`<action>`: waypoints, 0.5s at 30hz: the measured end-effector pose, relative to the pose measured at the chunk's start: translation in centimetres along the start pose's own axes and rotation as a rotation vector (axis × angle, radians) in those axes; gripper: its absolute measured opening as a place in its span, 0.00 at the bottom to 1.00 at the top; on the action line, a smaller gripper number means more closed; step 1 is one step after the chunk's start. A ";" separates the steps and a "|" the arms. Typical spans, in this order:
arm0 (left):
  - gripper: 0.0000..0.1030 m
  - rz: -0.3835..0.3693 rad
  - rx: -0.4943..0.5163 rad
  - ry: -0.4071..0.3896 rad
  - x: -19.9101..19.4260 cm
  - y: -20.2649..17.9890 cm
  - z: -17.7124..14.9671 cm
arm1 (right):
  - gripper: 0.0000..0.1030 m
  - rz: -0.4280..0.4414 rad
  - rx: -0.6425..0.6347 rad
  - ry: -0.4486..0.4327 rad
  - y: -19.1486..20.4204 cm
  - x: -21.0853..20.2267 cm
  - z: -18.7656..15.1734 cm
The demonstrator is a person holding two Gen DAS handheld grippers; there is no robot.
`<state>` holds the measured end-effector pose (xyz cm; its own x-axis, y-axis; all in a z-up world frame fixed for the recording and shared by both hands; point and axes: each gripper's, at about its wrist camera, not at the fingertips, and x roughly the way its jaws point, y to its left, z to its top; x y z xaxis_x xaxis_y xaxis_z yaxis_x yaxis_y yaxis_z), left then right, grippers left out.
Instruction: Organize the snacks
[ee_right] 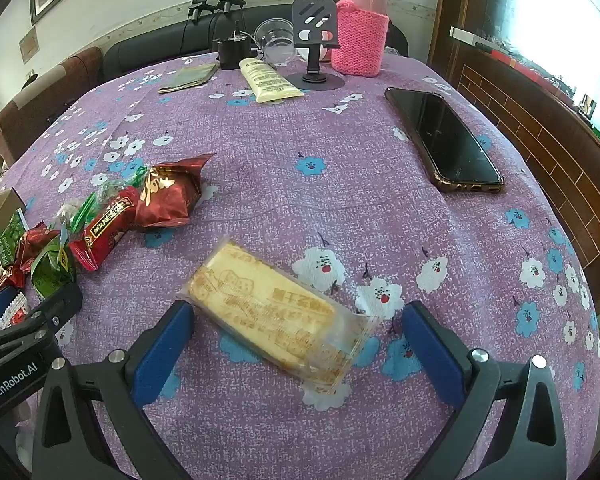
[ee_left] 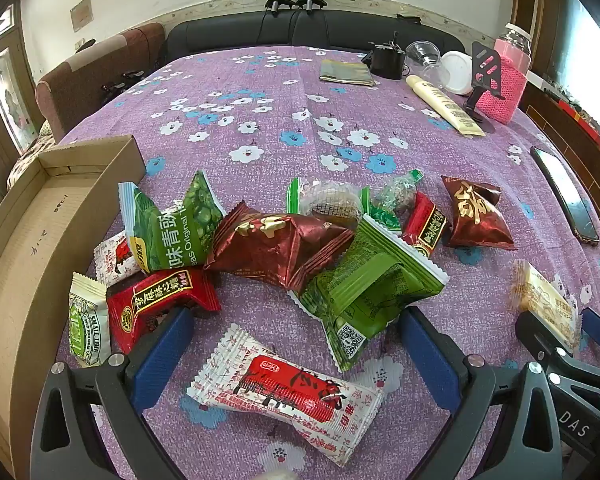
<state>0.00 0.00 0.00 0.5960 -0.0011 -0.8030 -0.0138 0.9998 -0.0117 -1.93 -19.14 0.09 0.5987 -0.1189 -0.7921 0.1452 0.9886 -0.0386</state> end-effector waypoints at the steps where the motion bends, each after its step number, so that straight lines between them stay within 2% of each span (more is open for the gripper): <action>1: 1.00 0.000 0.000 0.000 0.0 0.0 0.0 | 1.00 0.000 0.000 0.000 0.0 0.0 0.0; 15: 1.00 0.003 0.000 -0.002 0.0 0.0 0.0 | 1.00 0.001 -0.001 -0.001 0.0 -0.1 -0.1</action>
<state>0.01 -0.01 0.01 0.5972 0.0018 -0.8021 -0.0156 0.9998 -0.0094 -2.05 -19.12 0.07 0.5998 -0.1179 -0.7914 0.1439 0.9888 -0.0382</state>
